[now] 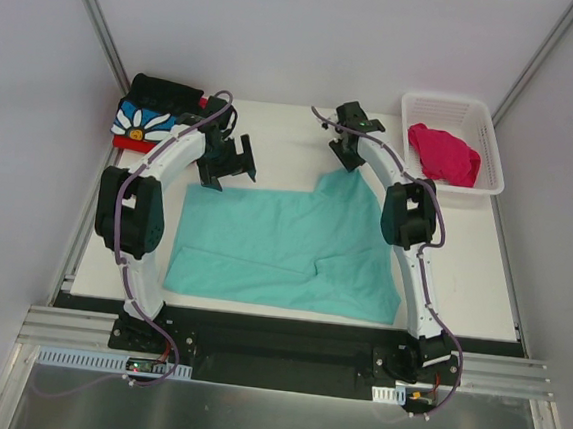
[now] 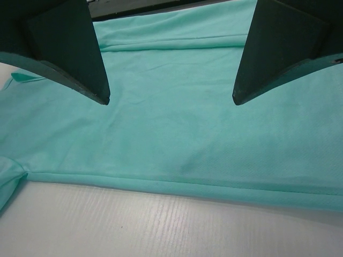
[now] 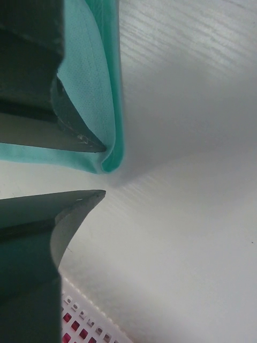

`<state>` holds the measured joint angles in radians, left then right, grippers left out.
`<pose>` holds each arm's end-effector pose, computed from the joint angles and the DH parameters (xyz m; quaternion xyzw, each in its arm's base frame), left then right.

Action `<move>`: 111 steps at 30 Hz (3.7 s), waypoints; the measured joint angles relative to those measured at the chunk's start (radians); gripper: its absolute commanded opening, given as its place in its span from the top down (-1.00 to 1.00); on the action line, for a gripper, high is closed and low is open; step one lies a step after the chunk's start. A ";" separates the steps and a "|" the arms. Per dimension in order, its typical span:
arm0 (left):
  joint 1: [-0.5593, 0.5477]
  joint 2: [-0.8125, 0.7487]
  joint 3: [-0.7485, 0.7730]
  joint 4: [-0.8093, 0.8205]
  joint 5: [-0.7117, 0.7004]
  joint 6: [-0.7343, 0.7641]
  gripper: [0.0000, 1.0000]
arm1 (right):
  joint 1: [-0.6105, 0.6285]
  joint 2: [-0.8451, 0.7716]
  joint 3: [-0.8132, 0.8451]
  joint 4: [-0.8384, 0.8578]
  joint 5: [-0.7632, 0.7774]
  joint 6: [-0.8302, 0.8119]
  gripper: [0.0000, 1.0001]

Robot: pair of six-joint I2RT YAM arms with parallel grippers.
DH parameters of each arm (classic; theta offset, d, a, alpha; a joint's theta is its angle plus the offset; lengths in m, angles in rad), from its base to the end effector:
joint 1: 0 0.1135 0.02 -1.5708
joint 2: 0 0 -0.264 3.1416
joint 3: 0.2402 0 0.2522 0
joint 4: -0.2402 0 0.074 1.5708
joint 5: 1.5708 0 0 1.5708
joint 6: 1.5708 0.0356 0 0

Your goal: Fold and stack the t-shirts

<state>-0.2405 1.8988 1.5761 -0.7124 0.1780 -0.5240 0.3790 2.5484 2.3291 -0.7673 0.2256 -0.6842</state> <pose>0.3987 -0.1043 0.2489 -0.1124 0.9542 -0.1779 0.2126 0.5148 0.1965 0.1757 -0.4544 0.8367 -0.1500 0.2664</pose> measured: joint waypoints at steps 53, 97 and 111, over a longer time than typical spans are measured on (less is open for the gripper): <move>-0.010 -0.003 -0.099 0.026 0.032 -0.045 -0.98 | 0.146 -0.561 -0.611 -0.058 0.050 0.206 0.99; -0.010 -0.003 -0.117 0.029 0.032 -0.060 -0.98 | 0.181 -0.558 -0.533 -0.134 0.003 0.293 0.99; -0.010 -0.032 -0.117 0.029 0.037 -0.061 -0.98 | 0.346 -0.705 -0.929 -0.125 -0.025 0.409 0.88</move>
<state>-0.2501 1.8664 1.4590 -0.6834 0.2150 -0.5846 0.7254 1.8431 1.4006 -0.8925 0.2005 -0.2749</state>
